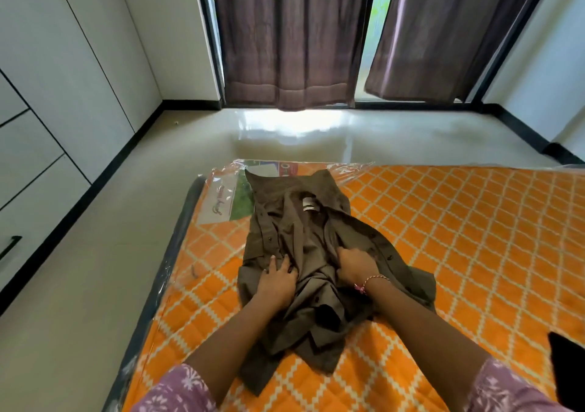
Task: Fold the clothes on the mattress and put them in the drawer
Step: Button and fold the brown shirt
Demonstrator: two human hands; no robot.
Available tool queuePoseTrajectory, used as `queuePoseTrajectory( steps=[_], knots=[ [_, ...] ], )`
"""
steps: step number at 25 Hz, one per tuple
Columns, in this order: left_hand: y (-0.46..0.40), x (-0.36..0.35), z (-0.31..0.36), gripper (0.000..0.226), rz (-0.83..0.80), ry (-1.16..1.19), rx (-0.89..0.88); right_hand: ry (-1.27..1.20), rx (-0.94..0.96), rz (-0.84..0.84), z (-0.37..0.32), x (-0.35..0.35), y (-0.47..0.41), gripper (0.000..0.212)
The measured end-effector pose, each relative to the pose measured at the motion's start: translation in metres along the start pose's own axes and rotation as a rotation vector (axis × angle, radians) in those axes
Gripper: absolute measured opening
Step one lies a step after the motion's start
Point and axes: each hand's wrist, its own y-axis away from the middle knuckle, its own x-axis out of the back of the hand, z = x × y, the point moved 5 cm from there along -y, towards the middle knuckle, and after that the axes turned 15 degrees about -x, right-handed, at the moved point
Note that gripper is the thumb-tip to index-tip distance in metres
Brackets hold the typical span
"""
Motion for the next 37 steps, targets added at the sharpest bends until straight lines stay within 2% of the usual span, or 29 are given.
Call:
queuePoseTrajectory(
  steps=[3, 6, 9, 11, 13, 14, 15, 17, 18, 20, 23, 26, 28, 30, 31, 33, 34, 35, 37],
  knots=[
    [0.03, -0.007, 0.023, 0.046, -0.123, -0.134, -0.021, 0.07, 0.107, -0.071, -0.012, -0.025, 0.04, 0.038],
    [0.064, -0.02, 0.049, 0.038, -0.179, -0.247, -0.093, 0.155, 0.166, -0.177, -0.017, -0.047, 0.079, 0.046],
    [0.094, -0.03, 0.064, 0.035, -0.249, -0.262, -0.164, 0.247, 0.165, -0.274, -0.021, -0.052, 0.103, 0.045],
    [0.103, -0.026, 0.063, 0.033, -0.31, -0.215, -0.212, 0.188, 0.083, -0.151, -0.024, -0.036, 0.104, 0.035],
    [0.105, -0.018, 0.05, 0.032, -0.286, 0.029, -0.239, 0.057, 0.024, 0.169, -0.026, -0.005, 0.1, 0.023],
    [0.104, -0.013, 0.038, 0.029, -0.186, 0.207, -0.22, 0.067, 0.026, 0.297, -0.027, 0.004, 0.096, 0.02],
    [0.104, -0.006, 0.023, 0.024, 0.0, 0.371, -0.161, 0.107, 0.025, 0.335, -0.026, 0.006, 0.09, 0.025],
    [0.111, 0.002, -0.017, 0.019, 0.5, 0.523, 0.125, 0.15, -0.016, 0.316, -0.02, 0.002, 0.076, 0.034],
    [0.115, -0.002, -0.034, 0.02, 0.675, 0.556, 0.299, 0.127, -0.049, 0.323, -0.016, 0.002, 0.068, 0.036],
    [0.112, -0.011, -0.054, 0.029, 0.778, 0.658, 0.509, 0.051, -0.123, 0.35, -0.007, 0.004, 0.055, 0.041],
    [0.087, -0.007, -0.067, 0.039, 0.73, 0.741, 0.493, -0.092, -0.145, 0.266, -0.003, 0.005, 0.034, 0.038],
    [0.066, 0.001, -0.058, 0.024, 0.664, 0.638, 0.436, -0.225, -0.128, 0.241, -0.006, 0.007, 0.026, 0.029],
    [0.064, 0.017, -0.05, 0.014, 0.74, 0.515, 0.407, -0.308, -0.122, 0.278, -0.005, 0.014, 0.024, 0.027],
    [0.064, 0.045, -0.041, 0.009, 0.847, 0.367, 0.368, -0.559, -0.178, 0.288, 0.003, 0.023, 0.012, 0.025],
    [0.06, 0.058, -0.034, 0.01, 0.867, 0.279, 0.339, -0.764, -0.234, 0.264, 0.008, 0.029, 0.004, 0.025],
    [0.044, 0.076, -0.005, 0.018, 0.786, 0.106, 0.257, -1.31, -0.39, 0.154, 0.012, 0.035, -0.007, 0.028],
    [0.033, 0.076, 0.015, 0.023, 0.701, 0.035, 0.201, -1.441, -0.45, 0.13, 0.01, 0.032, -0.008, 0.026],
    [0.022, 0.067, 0.035, 0.028, 0.604, 0.001, 0.146, -1.437, -0.453, 0.107, 0.005, 0.028, -0.008, 0.023],
    [0.01, 0.036, 0.061, 0.029, 0.405, 0.067, 0.109, -1.143, -0.356, -0.012, -0.009, 0.01, 0.0, 0.022]
  ],
)
